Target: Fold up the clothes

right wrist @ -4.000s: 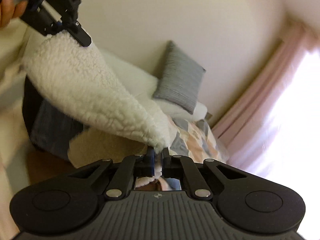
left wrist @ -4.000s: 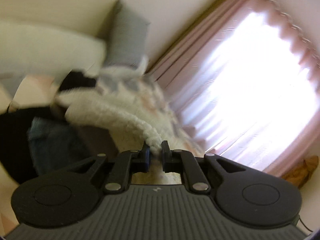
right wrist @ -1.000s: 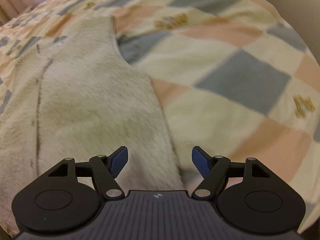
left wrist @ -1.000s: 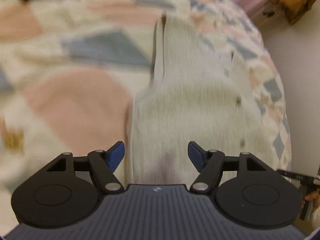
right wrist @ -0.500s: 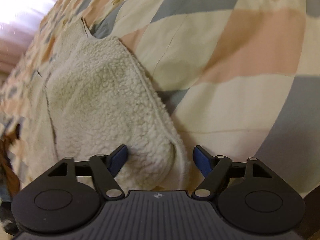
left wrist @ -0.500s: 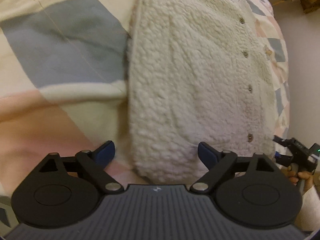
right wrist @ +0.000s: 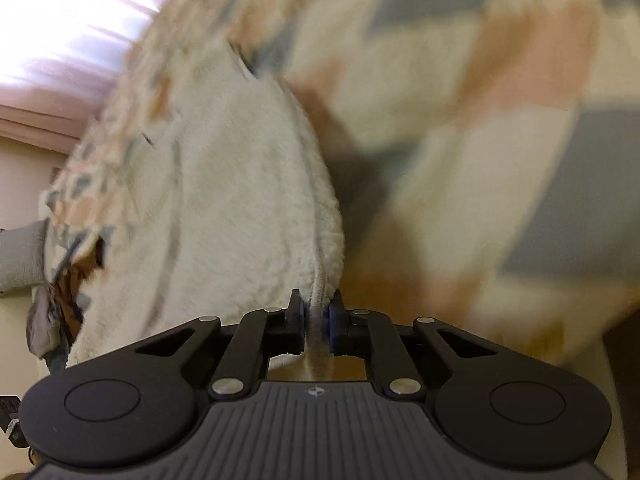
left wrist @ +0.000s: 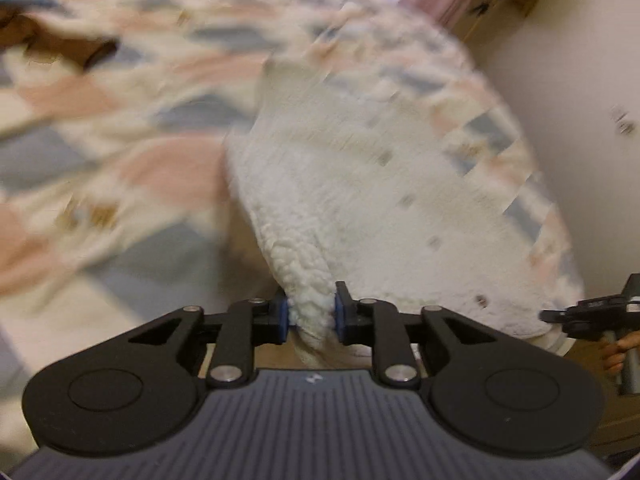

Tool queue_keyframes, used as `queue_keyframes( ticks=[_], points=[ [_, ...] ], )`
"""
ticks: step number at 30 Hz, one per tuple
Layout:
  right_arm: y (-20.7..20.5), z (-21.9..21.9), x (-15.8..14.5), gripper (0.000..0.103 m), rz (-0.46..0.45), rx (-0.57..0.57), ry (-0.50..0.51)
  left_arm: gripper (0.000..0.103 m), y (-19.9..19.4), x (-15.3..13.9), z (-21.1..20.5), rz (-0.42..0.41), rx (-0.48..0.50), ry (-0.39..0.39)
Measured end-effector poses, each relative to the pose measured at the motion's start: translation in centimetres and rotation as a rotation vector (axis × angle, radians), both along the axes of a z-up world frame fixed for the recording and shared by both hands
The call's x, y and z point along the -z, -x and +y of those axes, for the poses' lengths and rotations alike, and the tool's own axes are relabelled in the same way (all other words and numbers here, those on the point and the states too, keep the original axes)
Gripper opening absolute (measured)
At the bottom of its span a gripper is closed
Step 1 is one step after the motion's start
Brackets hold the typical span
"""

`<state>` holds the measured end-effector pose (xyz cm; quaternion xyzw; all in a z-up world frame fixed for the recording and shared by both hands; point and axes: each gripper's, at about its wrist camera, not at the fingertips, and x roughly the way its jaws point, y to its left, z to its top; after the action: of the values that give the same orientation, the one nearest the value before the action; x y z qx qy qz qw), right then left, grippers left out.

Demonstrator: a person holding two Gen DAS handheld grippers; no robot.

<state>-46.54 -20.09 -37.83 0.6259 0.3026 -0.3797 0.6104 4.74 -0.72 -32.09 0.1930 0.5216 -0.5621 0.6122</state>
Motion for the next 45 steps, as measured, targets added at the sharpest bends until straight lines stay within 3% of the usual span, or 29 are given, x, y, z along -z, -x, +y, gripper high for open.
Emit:
queue_keyframes(
  ticks=[1, 3, 4, 8, 13, 15, 16, 19, 24, 28, 29, 31, 32, 33, 34, 38, 40, 42, 43, 44, 45],
  points=[
    [-0.2, 0.6, 1.1, 0.014, 0.034, -0.017, -0.038, 0.022, -0.2, 1.3, 0.6, 0.010, -0.009, -0.062],
    [-0.8, 1.1, 2.6, 0.033, 0.141, -0.047, -0.088, 0.021, -0.7, 3.7, 1.9, 0.022, -0.033, -0.185],
    [-0.9, 1.2, 2.8, 0.044, 0.189, -0.062, -0.092, 0.021, -1.1, 4.1, 2.2, 0.023, -0.042, -0.211],
    [-1.0, -1.4, 0.4, 0.045, 0.243, -0.071, 0.061, 0.033, -3.1, 3.0, 1.2, -0.003, -0.059, -0.149],
    [-3.5, -10.0, -2.0, 0.045, 0.222, -0.057, 0.336, 0.038, -5.3, 3.4, -8.8, -0.061, 0.017, 0.042],
    [-4.7, -14.0, -1.9, 0.047, 0.201, -0.037, 0.412, 0.046, -6.0, 4.2, -13.5, -0.071, 0.025, 0.091],
    [-5.6, -16.1, -1.7, 0.051, 0.178, -0.021, 0.438, 0.046, -6.5, 4.7, -16.0, -0.069, 0.027, 0.118],
    [-9.0, -21.5, -0.3, 0.052, 0.103, -0.021, 0.484, 0.063, -8.1, 6.0, -22.5, -0.080, 0.023, 0.185],
    [-15.0, -28.1, 3.3, 0.052, 0.097, -0.085, 0.482, 0.069, -11.0, 9.1, -31.7, -0.092, 0.008, 0.205],
    [-17.4, -31.1, 5.2, 0.064, 0.087, -0.091, 0.478, 0.068, -11.9, 10.9, -36.5, -0.119, 0.040, 0.214],
    [-18.1, -31.9, 5.8, 0.069, 0.082, -0.087, 0.471, 0.059, -11.9, 11.2, -37.4, -0.120, 0.055, 0.223],
    [-19.2, -33.4, 6.9, 0.069, 0.077, -0.079, 0.456, 0.029, -11.6, 11.5, -38.7, -0.106, 0.102, 0.247],
    [-19.6, -34.0, 7.4, 0.055, 0.080, -0.084, 0.446, 0.014, -11.3, 11.5, -39.1, -0.108, 0.127, 0.261],
    [-20.2, -34.3, 7.8, 0.036, 0.083, -0.098, 0.437, 0.011, -11.1, 11.3, -39.1, -0.116, 0.143, 0.277],
    [-20.8, -34.6, 8.1, 0.015, 0.085, -0.112, 0.428, 0.010, -10.9, 11.2, -39.2, -0.125, 0.159, 0.294],
    [-21.7, -34.1, 6.5, 0.011, 0.096, -0.137, 0.550, 0.010, -12.5, 10.0, -39.1, -0.104, 0.177, 0.369],
    [-21.6, -34.6, 6.3, 0.011, 0.073, -0.086, 0.574, 0.015, -13.9, 10.5, -40.0, -0.133, 0.142, 0.339],
    [-22.1, -35.3, 7.0, 0.024, 0.095, -0.060, 0.543, 0.016, -15.5, 11.4, -40.6, -0.144, 0.076, 0.260],
    [-22.5, -35.6, 7.4, 0.035, 0.135, -0.066, 0.521, 0.017, -16.5, 11.4, -40.1, -0.121, 0.036, 0.235],
    [-22.7, -35.4, 7.4, 0.045, 0.176, -0.065, 0.522, 0.022, -17.5, 11.0, -39.1, -0.091, 0.003, 0.237],
    [-22.6, -34.8, 6.9, 0.048, 0.204, -0.052, 0.544, 0.026, -18.3, 10.3, -37.9, -0.084, -0.031, 0.243]
  ],
)
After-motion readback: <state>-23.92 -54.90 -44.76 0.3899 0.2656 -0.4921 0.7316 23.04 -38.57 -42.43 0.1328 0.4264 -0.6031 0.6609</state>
